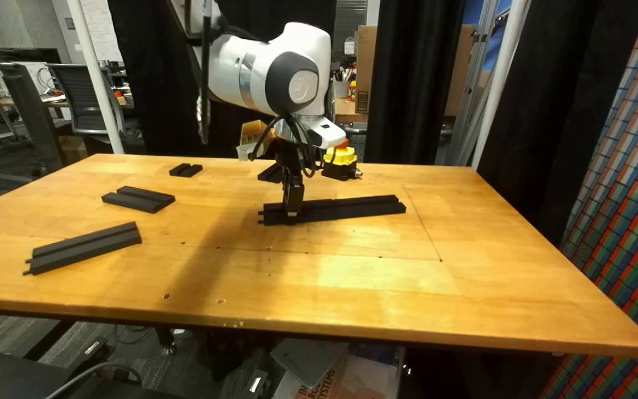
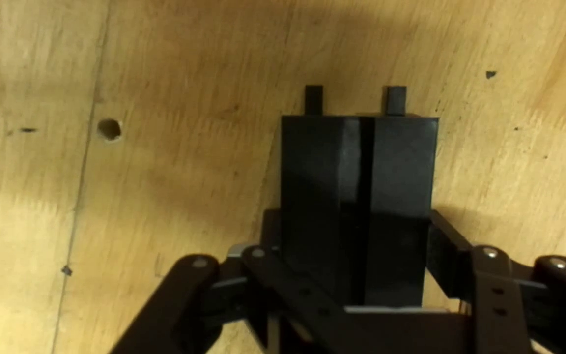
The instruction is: Connect four black pieces together
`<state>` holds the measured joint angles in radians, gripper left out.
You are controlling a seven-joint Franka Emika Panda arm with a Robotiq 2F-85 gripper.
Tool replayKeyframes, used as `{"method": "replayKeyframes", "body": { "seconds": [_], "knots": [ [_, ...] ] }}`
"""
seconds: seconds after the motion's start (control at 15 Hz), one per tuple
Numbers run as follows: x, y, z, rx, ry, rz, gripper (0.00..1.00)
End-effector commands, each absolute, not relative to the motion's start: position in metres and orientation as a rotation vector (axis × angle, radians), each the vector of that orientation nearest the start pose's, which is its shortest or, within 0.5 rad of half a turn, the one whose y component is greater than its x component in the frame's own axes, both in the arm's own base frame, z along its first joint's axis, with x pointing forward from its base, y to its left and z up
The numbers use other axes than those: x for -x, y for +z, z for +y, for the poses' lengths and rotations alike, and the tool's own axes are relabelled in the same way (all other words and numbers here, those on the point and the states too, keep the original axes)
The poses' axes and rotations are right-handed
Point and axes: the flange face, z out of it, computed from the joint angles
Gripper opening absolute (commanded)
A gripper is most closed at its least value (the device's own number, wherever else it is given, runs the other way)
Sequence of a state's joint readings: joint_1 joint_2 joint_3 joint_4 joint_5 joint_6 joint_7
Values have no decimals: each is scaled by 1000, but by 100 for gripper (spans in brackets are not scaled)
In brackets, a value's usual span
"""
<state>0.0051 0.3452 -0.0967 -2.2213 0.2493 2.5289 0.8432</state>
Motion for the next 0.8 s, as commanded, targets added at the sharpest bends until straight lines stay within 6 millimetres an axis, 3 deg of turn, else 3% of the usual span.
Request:
{"method": "replayKeyframes", "body": {
  "seconds": [0.0, 0.07, 0.13, 0.4, 0.73],
  "knots": [
    [-551, 215, -58, 2603, 142, 1602, 84],
    [-551, 214, -58, 2610, 158, 1586, 97],
    [-551, 212, -59, 2615, 170, 1580, 100],
    [-552, 212, -60, 2642, 198, 1543, 100],
    [-545, 248, -41, 2676, 201, 1517, 100]
  ]
}}
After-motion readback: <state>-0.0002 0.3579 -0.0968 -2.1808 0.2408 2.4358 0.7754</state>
